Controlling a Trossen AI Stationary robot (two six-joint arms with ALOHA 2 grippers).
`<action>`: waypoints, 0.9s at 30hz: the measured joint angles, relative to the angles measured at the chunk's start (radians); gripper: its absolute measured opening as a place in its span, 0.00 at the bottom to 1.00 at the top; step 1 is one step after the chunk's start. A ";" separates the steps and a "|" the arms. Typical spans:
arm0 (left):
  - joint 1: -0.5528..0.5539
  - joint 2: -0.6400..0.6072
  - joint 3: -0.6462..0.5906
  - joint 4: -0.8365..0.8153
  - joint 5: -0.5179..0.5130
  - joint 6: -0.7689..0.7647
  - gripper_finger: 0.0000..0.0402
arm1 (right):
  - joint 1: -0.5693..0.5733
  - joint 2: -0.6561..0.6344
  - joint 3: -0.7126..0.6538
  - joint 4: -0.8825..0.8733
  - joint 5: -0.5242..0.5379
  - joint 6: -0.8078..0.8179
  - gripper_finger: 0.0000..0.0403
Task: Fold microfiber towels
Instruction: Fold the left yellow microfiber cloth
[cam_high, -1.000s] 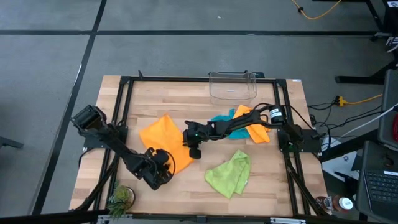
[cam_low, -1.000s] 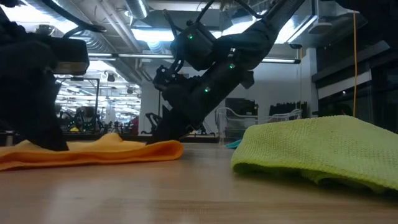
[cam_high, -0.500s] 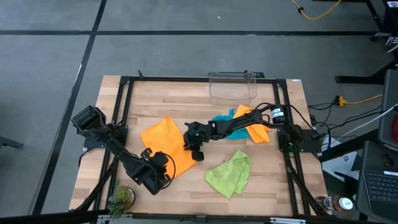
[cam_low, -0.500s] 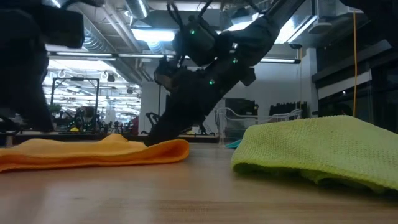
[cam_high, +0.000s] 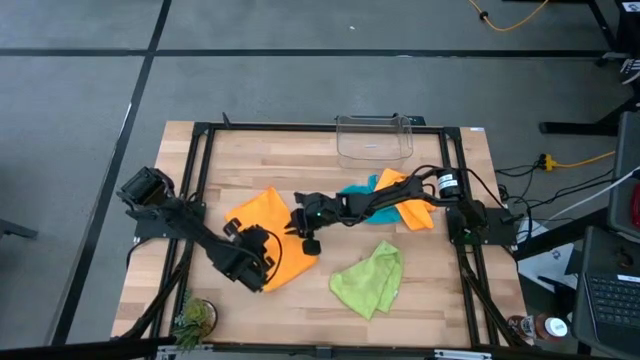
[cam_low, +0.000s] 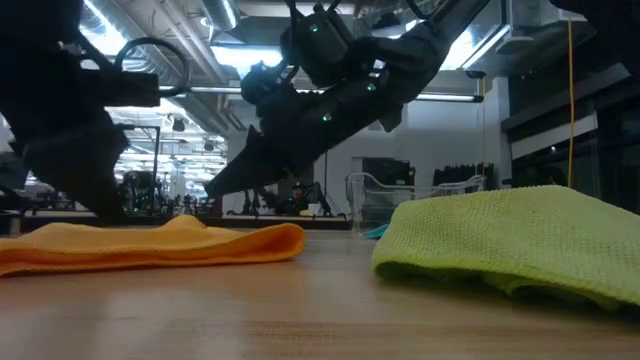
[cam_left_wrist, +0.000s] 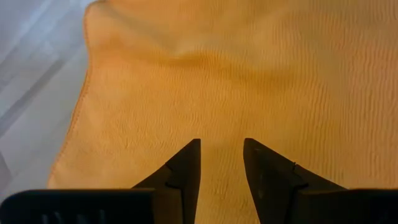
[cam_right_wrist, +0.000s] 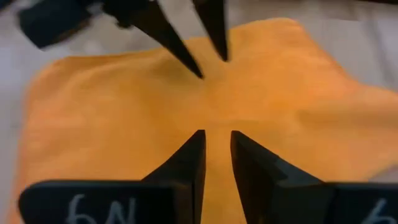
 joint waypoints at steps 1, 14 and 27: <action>-0.001 0.000 -0.002 0.000 0.000 0.001 0.29 | 0.000 0.000 0.000 0.001 0.022 -0.013 0.19; 0.026 0.000 -0.002 0.017 0.000 0.014 0.29 | -0.038 0.068 0.032 0.011 0.019 -0.020 0.19; 0.024 -0.001 -0.003 0.008 0.052 0.016 0.29 | -0.051 0.148 0.190 -0.164 -0.035 0.005 0.19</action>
